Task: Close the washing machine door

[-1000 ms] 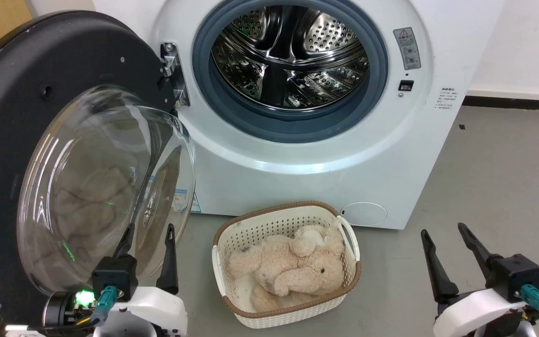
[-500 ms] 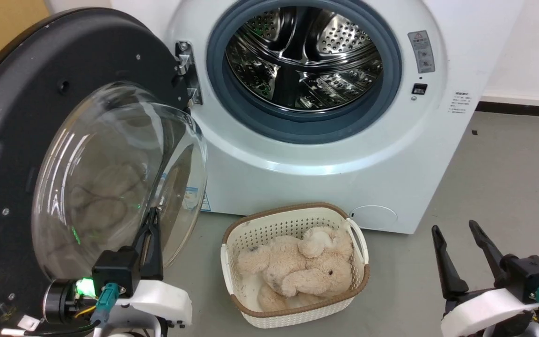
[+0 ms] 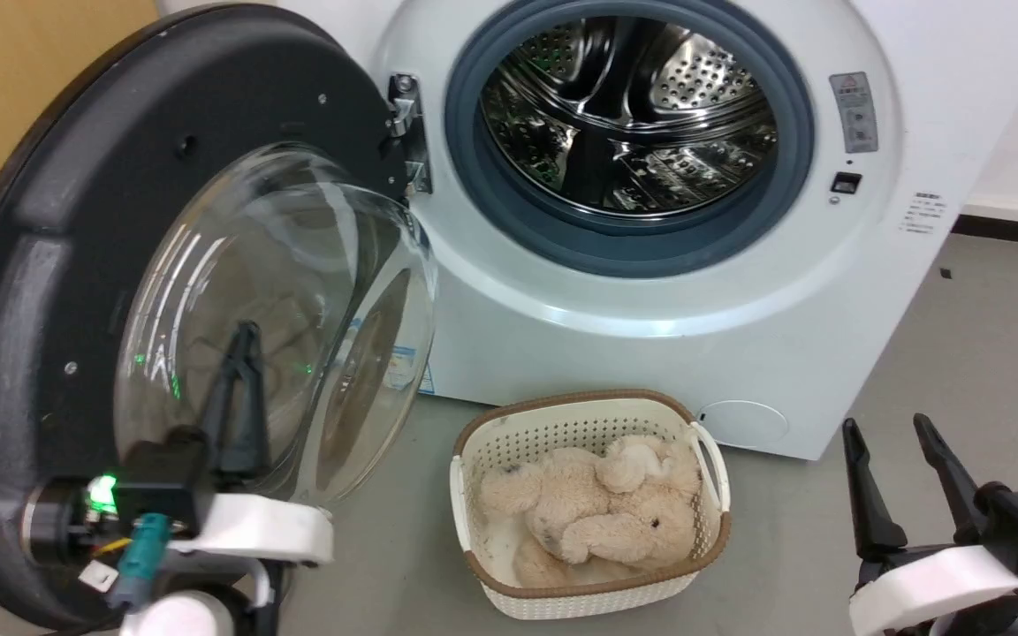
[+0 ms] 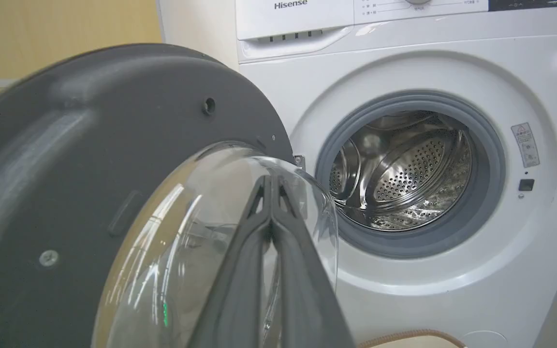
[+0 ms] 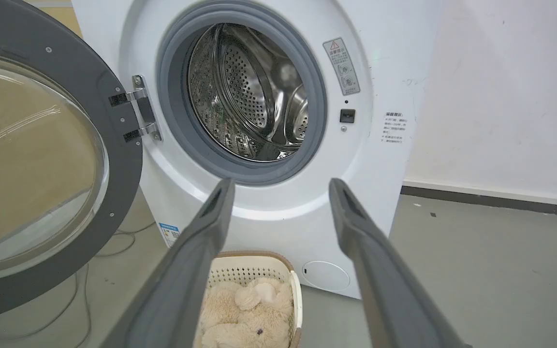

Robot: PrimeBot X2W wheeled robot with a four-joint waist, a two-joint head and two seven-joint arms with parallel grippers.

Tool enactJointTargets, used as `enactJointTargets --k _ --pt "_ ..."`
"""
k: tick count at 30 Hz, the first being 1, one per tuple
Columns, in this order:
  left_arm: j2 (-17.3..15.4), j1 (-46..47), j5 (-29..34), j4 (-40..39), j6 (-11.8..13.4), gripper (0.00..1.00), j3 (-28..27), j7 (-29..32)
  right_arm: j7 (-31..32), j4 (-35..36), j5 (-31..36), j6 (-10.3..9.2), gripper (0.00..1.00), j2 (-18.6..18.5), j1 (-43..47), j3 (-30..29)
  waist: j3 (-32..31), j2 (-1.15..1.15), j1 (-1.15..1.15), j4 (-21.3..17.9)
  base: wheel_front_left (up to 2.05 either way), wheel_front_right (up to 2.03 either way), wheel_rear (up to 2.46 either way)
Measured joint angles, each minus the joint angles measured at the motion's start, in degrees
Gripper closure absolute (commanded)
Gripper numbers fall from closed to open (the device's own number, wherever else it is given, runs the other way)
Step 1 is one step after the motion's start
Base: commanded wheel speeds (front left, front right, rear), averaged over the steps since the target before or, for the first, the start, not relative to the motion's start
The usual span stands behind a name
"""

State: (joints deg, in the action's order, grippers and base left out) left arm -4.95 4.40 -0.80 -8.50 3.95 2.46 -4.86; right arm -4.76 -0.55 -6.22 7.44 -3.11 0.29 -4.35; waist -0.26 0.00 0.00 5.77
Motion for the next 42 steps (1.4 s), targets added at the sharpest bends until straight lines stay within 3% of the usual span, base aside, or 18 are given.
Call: enactJointTargets --k 7,19,29,42 --pt "-1.9 3.0 -2.6 -3.1 -0.3 1.0 -5.1 -1.0 -1.2 -0.6 -1.5 0.0 0.0 0.0 0.1 -1.2 0.1 0.0 0.0 2.9 0.0 0.0 0.0" --pt "-4.0 9.2 -6.8 -3.6 -4.2 1.0 -13.6 -2.4 -2.5 -1.3 -2.8 0.0 0.0 0.0 0.2 -2.8 0.5 0.0 0.0 7.4 0.0 0.0 0.0" --pt "-7.6 14.0 -14.8 4.7 -6.1 1.0 -19.8 -1.4 -3.6 -2.5 -3.6 0.0 0.0 0.0 0.4 -3.5 1.0 0.0 0.01 10.6 0.0 0.0 0.0" --pt "-10.3 20.2 -31.9 21.4 -7.8 1.0 -24.7 11.5 -5.2 -4.9 -5.2 0.0 0.0 0.0 0.7 -4.8 1.7 0.0 0.01 13.9 0.0 0.0 0.0"
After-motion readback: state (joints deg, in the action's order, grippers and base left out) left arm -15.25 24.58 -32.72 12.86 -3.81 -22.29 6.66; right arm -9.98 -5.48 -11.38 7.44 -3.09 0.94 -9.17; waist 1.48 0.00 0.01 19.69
